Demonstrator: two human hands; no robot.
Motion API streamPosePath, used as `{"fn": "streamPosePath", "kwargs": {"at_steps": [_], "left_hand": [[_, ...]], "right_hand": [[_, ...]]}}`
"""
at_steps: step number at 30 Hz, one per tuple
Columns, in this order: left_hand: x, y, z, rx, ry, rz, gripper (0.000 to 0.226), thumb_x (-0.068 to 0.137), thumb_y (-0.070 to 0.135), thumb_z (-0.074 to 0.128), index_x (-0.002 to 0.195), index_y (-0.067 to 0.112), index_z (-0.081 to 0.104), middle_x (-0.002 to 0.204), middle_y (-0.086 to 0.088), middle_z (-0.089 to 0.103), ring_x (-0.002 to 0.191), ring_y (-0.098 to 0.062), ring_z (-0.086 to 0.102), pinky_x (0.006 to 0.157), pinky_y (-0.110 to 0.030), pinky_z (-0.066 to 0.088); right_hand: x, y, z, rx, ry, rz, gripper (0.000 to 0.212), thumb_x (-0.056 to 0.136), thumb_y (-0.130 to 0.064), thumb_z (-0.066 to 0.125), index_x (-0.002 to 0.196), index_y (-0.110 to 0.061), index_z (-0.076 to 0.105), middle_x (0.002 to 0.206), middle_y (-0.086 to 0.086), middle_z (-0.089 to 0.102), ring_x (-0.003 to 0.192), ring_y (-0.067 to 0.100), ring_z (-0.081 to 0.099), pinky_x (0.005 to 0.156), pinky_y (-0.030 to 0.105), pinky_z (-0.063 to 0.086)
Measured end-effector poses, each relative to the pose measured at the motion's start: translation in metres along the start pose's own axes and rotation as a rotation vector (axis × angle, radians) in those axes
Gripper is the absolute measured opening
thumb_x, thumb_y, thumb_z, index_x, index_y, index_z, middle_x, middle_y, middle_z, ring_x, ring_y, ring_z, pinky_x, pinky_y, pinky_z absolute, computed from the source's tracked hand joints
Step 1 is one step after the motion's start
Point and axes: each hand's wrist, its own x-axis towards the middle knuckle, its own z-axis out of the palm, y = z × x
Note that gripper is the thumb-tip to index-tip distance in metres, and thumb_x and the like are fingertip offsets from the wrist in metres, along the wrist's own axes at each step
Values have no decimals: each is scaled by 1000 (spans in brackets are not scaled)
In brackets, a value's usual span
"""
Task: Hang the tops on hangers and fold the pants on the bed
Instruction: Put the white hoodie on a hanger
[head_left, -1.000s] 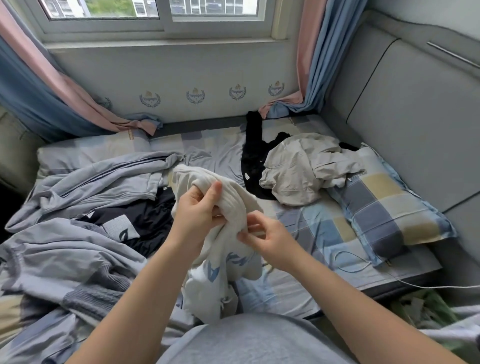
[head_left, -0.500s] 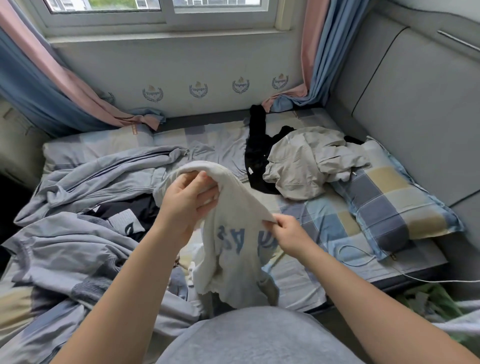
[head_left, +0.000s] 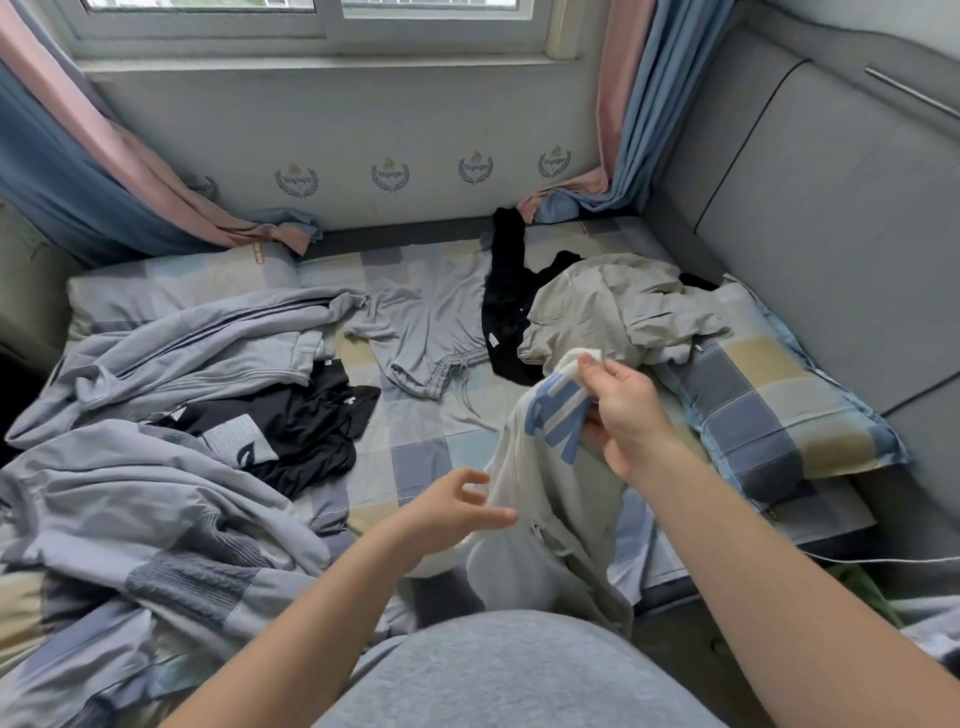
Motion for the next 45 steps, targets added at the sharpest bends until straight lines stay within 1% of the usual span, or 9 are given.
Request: {"fn": "streamPosePath", "kwargs": {"at_steps": [5,11,19,23,29,32,37,41,45], "left_hand": [[27,-23,8,162,75,48,90,78,38,84,149,25,31,137,6,42,124,-14,46,90,-26,43],[54,-47,2,200,388,78,11,97,22,58,90,26,51,91,-7,60,71,-22,49,59,-32,38],[42,-26,-29,-185,727,260,20,95,5,47,86,21,52,72,-1,52,59,-11,43,49,-23,34],[25,1,-38,-234,696,362,13,96,4,52,95,15,60,74,4,55,51,5,44,50,-12,35],[-10,38,-31,53,384,583,24,95,-3,58,103,17,67,83,9,65,70,6,55,69,-14,42],[-25,58,-44,90,254,645,42,94,-7,56,100,34,66,89,19,69,83,5,61,76,-14,46],[-26,62,-56,293,436,711,36,96,1,59,104,34,72,103,15,68,93,5,58,79,-11,42],[-9,34,-52,213,642,534,17,97,23,64,114,23,69,103,4,67,97,-10,61,87,-29,47],[4,-3,-55,220,532,153,37,95,49,61,121,23,57,102,6,60,98,-16,61,78,-34,48]], "right_hand": [[-16,-33,-1,217,-39,-32,25,105,-27,48,99,-7,63,83,7,68,78,21,68,74,35,58],[-13,-49,-19,388,-39,13,58,106,-37,41,145,5,43,141,27,52,133,40,49,110,49,43],[22,0,-50,53,272,137,20,102,-21,55,116,-9,62,115,14,62,94,26,63,82,38,48],[15,36,-43,-202,98,238,36,96,-19,64,130,-19,53,125,5,57,120,24,52,94,40,41],[-13,61,-5,-613,-466,-49,84,80,-23,83,148,-41,37,150,-14,39,139,4,34,110,29,32],[-16,64,21,-566,-608,-88,80,73,-18,84,134,-52,45,128,-21,59,118,-12,52,93,14,46],[4,59,38,-540,-465,-143,24,93,-2,62,96,-25,67,81,-14,66,78,3,59,72,24,45],[20,65,37,-361,-137,89,14,93,0,56,91,-6,69,89,13,65,89,25,59,75,36,45],[27,53,32,2,134,345,25,97,-6,57,118,7,64,105,20,68,94,30,66,89,43,53]]}}
